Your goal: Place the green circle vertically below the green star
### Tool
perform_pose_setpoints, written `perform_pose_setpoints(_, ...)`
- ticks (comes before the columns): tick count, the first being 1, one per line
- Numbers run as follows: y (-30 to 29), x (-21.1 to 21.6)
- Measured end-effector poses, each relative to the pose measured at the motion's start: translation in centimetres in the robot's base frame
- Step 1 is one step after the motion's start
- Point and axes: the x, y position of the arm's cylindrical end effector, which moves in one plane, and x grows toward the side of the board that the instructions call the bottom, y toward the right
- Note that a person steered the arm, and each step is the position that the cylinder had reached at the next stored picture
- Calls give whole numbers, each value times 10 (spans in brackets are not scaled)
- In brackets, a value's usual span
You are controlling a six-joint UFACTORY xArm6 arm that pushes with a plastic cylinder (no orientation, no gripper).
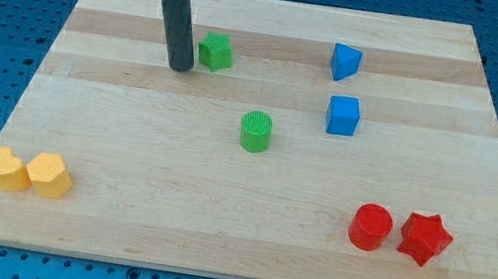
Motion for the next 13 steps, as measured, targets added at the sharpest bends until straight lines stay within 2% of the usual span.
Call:
perform_pose_setpoints(3, 48, -3)
perform_pose_setpoints(4, 100, 59)
perform_pose_setpoints(5, 200, 98)
perform_pose_setpoints(6, 200, 144)
perform_pose_setpoints(7, 161, 118)
perform_pose_setpoints(8, 111, 113)
perform_pose_setpoints(9, 110, 131)
perform_pose_setpoints(11, 72, 159)
perform_pose_setpoints(12, 35, 162)
perform_pose_setpoints(13, 35, 149)
